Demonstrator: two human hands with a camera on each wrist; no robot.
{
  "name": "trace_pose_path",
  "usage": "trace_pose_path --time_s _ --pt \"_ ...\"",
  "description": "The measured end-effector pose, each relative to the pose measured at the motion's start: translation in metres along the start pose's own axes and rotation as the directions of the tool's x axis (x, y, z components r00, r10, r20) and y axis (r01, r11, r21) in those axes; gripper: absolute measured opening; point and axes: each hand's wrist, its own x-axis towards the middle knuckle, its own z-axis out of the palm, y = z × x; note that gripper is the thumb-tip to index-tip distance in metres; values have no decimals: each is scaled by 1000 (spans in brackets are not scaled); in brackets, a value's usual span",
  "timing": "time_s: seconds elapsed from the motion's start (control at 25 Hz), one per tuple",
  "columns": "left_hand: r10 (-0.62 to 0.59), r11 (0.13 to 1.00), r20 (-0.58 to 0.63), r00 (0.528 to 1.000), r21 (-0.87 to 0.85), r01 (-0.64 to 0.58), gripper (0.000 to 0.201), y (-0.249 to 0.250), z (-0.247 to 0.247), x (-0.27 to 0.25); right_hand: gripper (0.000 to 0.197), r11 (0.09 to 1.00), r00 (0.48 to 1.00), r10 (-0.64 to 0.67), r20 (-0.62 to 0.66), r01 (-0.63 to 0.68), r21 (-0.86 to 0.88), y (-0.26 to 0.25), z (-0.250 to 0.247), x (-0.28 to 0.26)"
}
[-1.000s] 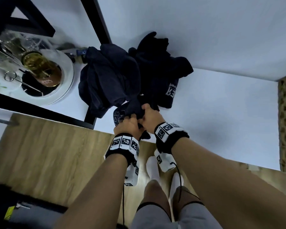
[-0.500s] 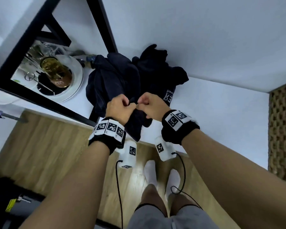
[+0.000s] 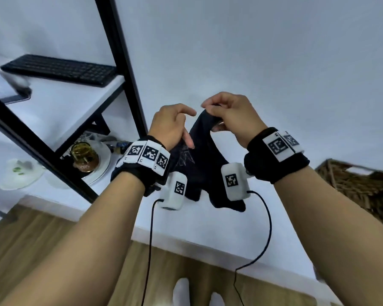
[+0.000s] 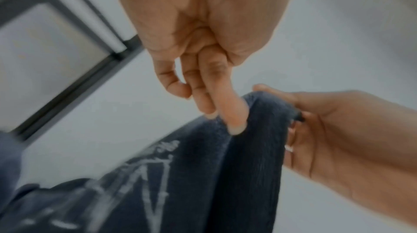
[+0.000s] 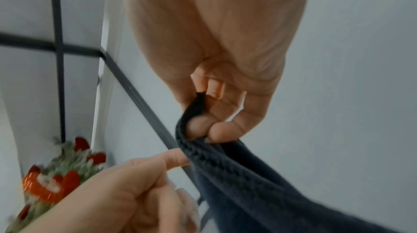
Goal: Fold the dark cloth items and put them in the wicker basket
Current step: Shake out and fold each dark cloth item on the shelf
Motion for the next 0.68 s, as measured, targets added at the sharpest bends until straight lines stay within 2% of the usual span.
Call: trace_pose_path --time_s 0.08,0.2,0.28,0.36,0.4,0.48,0.56,0.68 --pt "45 996 26 999 75 -47 35 23 5 2 11 1000 998 8 -67 -8 3 -12 -20 -2" --pt "128 984 103 986 110 -139 16 52 26 4 12 1000 992 6 -128 -8 -15 -28 -47 -10" --pt "177 962 138 974 185 -202 34 65 41 7 17 1000 989 15 -145 -18 -15 -39 -64 -15" --pt "249 942 74 966 213 -259 30 76 50 15 22 999 992 19 -122 -23 -31 -49 -80 -21" --pt "270 943 52 961 186 -275 23 79 51 21 22 998 994 8 -106 -15 -61 -53 -88 -23" --pt "284 955 82 955 70 -289 17 88 50 32 15 986 993 -39 -109 20 -166 -61 -103 -29" --pt "289 957 136 948 -29 -288 20 99 48 38 9 961 987 -81 -136 40 -275 -68 -117 -34" --pt "304 946 175 937 -171 -275 20 113 42 43 15 909 976 -140 -169 59 -413 -78 -134 -37"
